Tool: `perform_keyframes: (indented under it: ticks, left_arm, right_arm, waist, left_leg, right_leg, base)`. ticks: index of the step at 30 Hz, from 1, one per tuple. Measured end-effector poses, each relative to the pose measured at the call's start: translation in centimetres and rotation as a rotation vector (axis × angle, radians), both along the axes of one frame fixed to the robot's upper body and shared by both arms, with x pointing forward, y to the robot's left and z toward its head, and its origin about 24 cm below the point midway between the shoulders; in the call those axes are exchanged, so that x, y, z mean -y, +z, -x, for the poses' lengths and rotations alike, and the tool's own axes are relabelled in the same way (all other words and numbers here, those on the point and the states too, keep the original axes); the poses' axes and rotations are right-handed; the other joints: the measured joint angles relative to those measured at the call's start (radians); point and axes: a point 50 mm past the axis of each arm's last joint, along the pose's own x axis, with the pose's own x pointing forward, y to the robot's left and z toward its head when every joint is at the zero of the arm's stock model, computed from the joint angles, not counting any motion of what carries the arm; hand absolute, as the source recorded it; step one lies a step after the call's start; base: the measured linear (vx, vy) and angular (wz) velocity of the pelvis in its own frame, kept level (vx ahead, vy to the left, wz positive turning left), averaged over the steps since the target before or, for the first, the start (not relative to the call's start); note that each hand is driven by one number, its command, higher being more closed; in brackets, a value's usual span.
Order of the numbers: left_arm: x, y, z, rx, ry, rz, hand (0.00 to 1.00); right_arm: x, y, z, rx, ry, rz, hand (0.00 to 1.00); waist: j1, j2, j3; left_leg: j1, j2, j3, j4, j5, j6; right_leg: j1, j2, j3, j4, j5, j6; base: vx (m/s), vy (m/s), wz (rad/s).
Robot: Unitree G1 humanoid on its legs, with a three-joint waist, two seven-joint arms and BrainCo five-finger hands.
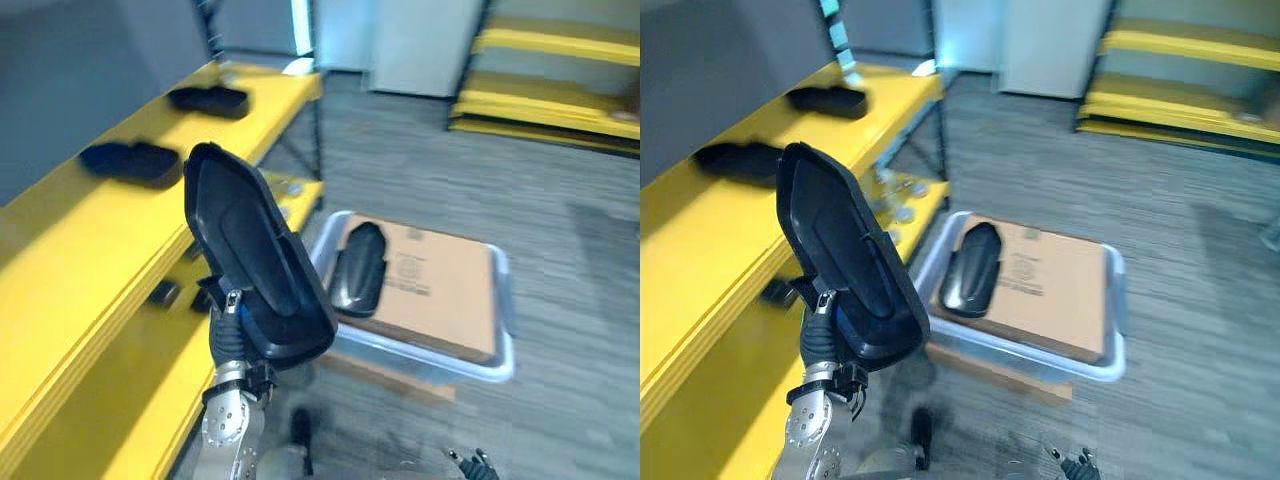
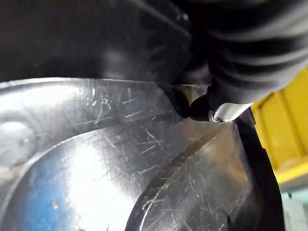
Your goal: Walk over and take plastic housings, then place them on the shelf
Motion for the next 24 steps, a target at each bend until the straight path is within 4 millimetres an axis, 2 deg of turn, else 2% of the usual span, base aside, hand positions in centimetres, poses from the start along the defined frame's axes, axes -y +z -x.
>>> perform_keyframes:
  ticks: [1, 2, 3, 5, 6, 7, 8, 9, 10, 12, 14, 15, 17, 18, 19, 20, 21, 22, 23, 24]
  left_arm:
    - [0.8, 0.1, -0.6, 0.011, -0.04, -0.002, 1.0]
    - [1.2, 0.3, -0.9, 0.02, -0.061, -0.003, 1.0]
    - [1.6, 0.6, -1.2, 0.037, -0.094, -0.007, 1.0]
    - [1.8, 0.6, -1.3, 0.041, -0.111, -0.005, 1.0]
    - [2.0, 0.0, -1.4, 0.019, -0.138, -0.015, 1.0]
    - [2.4, -0.2, -1.5, 0.009, -0.161, -0.018, 1.0]
    - [2.8, -0.4, -1.6, -0.001, -0.18, -0.02, 1.0]
    - [3.1, -0.6, -1.7, -0.008, -0.192, -0.02, 1.0]
    - [3.0, -0.7, -1.8, -0.01, -0.195, -0.034, 1.0]
    - [2.3, -1.0, -1.8, -0.024, -0.179, -0.058, 1.0]
    - [2.1, -0.8, -2.0, -0.016, -0.176, -0.069, 1.0]
    - [2.2, -0.8, -2.2, -0.011, -0.179, -0.07, 1.0]
    - [2.2, -1.1, -2.4, -0.024, -0.172, -0.074, 1.0]
    - [2.2, -1.3, -2.3, -0.033, -0.17, -0.075, 1.0]
    - [2.1, -1.6, -2.1, -0.048, -0.166, -0.077, 1.0]
    - [1.9, -1.8, -1.8, -0.059, -0.16, -0.079, 1.0]
    - [1.9, -2.1, -1.6, -0.07, -0.154, -0.07, 1.0]
    - [2.1, -2.5, -1.0, -0.091, -0.142, -0.046, 1.0]
    - [2.1, -2.6, -0.7, -0.092, -0.135, -0.037, 1.0]
    - [2.2, -2.5, -0.7, -0.086, -0.138, -0.037, 1.0]
  right_arm:
    - [0.2, 0.1, -0.1, -0.001, 0.008, 0.009, 0.0]
    - [0.3, 0.1, -0.2, 0.001, 0.012, 0.012, 0.0]
    - [0.2, 0.1, -1.1, 0.011, 0.021, 0.01, 0.0]
    - [0.2, 0.3, -1.8, 0.022, 0.03, 0.01, 0.0]
    - [-0.2, 0.4, -2.7, 0.04, 0.033, -0.003, 0.0]
    - [-0.2, 0.4, -2.8, 0.038, 0.033, -0.004, 0.0]
    - [-0.1, 0.3, -2.6, 0.029, 0.031, -0.005, 0.0]
    - [-0.2, 0.3, -2.6, 0.021, 0.037, -0.007, 0.0]
    - [-0.5, 0.2, -2.6, 0.021, 0.042, -0.012, 0.0]
    - [-1.0, 0.1, -2.7, 0.019, 0.065, -0.019, 0.0]
    - [-1.1, 0.1, -2.5, 0.013, 0.069, -0.018, 0.0]
    - [-1.0, 0.0, -2.3, 0.008, 0.067, -0.018, 0.0]
    - [-0.9, -0.1, -1.4, -0.01, 0.061, -0.016, 0.0]
    - [-0.9, -0.2, -1.0, -0.02, 0.061, -0.017, 0.0]
    - [-1.4, -0.4, -0.1, -0.042, 0.078, -0.026, 0.0]
    - [-2.2, -0.6, 0.9, -0.06, 0.089, -0.043, 0.0]
    - [-2.4, -0.6, 1.2, -0.067, 0.097, -0.047, 0.0]
    - [-1.8, -0.4, 1.3, -0.064, 0.113, -0.028, 0.0]
    - [-1.4, -0.2, 1.1, -0.05, 0.132, -0.016, 0.0]
    - [-1.4, -0.1, 0.9, -0.046, 0.139, -0.013, 0.0]
  waist:
    - [-0.005, 0.0, 0.0]
    - [-0.004, 0.0, 0.0]
    - [0.002, 0.005, -0.003]
    - [0.003, 0.003, -0.002]
    - [0.0, -0.008, 0.002]
    - [-0.005, -0.01, 0.003]
    - [-0.013, -0.008, 0.002]
    - [-0.029, -0.007, 0.004]
    - [-0.035, -0.009, 0.005]
    - [-0.047, -0.004, 0.005]
    - [-0.059, 0.004, 0.006]
    - [-0.062, 0.005, 0.007]
    - [-0.078, -0.001, 0.008]
    - [-0.078, -0.008, 0.008]
    - [-0.078, -0.042, 0.005]
    - [-0.072, -0.088, -0.009]
    - [-0.066, -0.087, -0.01]
    - [-0.042, -0.057, -0.019]
    - [-0.031, -0.038, -0.024]
    - [-0.03, -0.033, -0.025]
  left_leg:
    - [0.011, 0.007, 0.087, 0.007, -0.004, -0.005]
    - [0.005, 0.005, 0.108, 0.009, -0.009, -0.005]
    - [-0.013, -0.015, 0.104, 0.016, -0.018, -0.002]
    - [-0.018, -0.038, 0.082, 0.023, -0.037, 0.0]
    - [-0.012, -0.079, 0.037, 0.063, -0.091, 0.008]
    - [-0.002, -0.103, 0.008, 0.077, -0.115, 0.015]
    - [0.018, -0.127, -0.021, 0.079, -0.133, 0.025]
    - [0.049, -0.151, -0.067, 0.073, -0.153, 0.025]
    - [0.077, -0.162, -0.098, 0.06, -0.157, 0.023]
    - [0.151, -0.176, -0.143, 0.012, -0.15, 0.025]
    - [0.193, -0.186, -0.21, -0.006, -0.151, 0.024]
    - [0.2, -0.189, -0.231, -0.008, -0.151, 0.023]
    - [0.229, -0.194, -0.301, 0.004, -0.166, -0.003]
    - [0.244, -0.198, -0.309, 0.003, -0.171, -0.013]
    - [0.271, -0.216, -0.316, 0.003, -0.189, -0.038]
    - [0.29, -0.233, -0.306, 0.017, -0.219, -0.047]
    - [0.292, -0.228, -0.314, 0.038, -0.236, -0.048]
    - [0.279, -0.185, -0.314, 0.086, -0.271, -0.08]
    - [0.261, -0.145, -0.313, 0.121, -0.295, -0.111]
    - [0.257, -0.132, -0.312, 0.126, -0.299, -0.118]
  right_leg:
    - [0.015, -0.02, -0.054, -0.004, -0.006, 0.013]
    - [0.018, -0.028, -0.073, -0.004, -0.008, 0.019]
    - [0.03, -0.04, -0.105, -0.006, -0.006, 0.036]
    - [0.043, -0.055, -0.126, -0.006, -0.005, 0.038]
    - [0.065, -0.108, -0.136, 0.08, -0.003, 0.038]
    - [0.058, -0.157, -0.12, 0.183, 0.002, 0.016]
    - [0.029, -0.202, -0.072, 0.309, 0.021, -0.055]
    - [-0.03, -0.226, 0.074, 0.46, 0.044, -0.122]
    - [-0.074, -0.2, 0.179, 0.517, -0.002, -0.088]
    - [-0.167, -0.126, 0.311, 0.511, -0.079, -0.065]
    - [-0.264, -0.034, 0.432, 0.392, -0.101, -0.045]
    - [-0.292, -0.005, 0.484, 0.354, -0.098, -0.04]
    - [-0.357, 0.077, 0.666, 0.219, -0.056, 0.009]
    - [-0.361, 0.083, 0.688, 0.196, -0.034, 0.016]
    - [-0.358, 0.066, 0.705, 0.168, 0.055, 0.006]
    - [-0.357, 0.043, 0.701, 0.163, 0.158, -0.01]
    - [-0.355, 0.038, 0.693, 0.187, 0.129, 0.009]
    - [-0.343, 0.064, 0.679, 0.18, 0.117, -0.009]
    - [-0.335, 0.093, 0.663, 0.16, 0.115, -0.018]
    - [-0.332, 0.102, 0.654, 0.153, 0.114, -0.024]
  base:
    - [0.17, 0.067, 1.45]
    - [0.2, 0.101, 1.45]
    - [0.19, 0.119, 0.9]
    - [0.19, 0.139, 0.68]
    - [0.18, 0.146, 0.81]
    - [0.26, 0.217, 1.15]
    - [0.3, 0.237, 1.07]
    - [0.38, 0.255, 1.03]
    - [0.34, 0.181, 0.88]
    - [0.33, 0.118, 0.73]
    - [0.34, 0.058, 0.91]
    - [0.3, -0.009, 1.14]
    - [0.3, -0.062, 1.21]
    - [0.27, -0.106, 1.16]
    - [0.27, -0.153, 1.09]
    - [0.23, -0.169, 1.0]
    - [0.24, -0.192, 0.49]
    - [0.22, -0.183, 0.02]
    - [0.21, -0.169, -0.11]
    - [0.18, -0.178, 0.06]
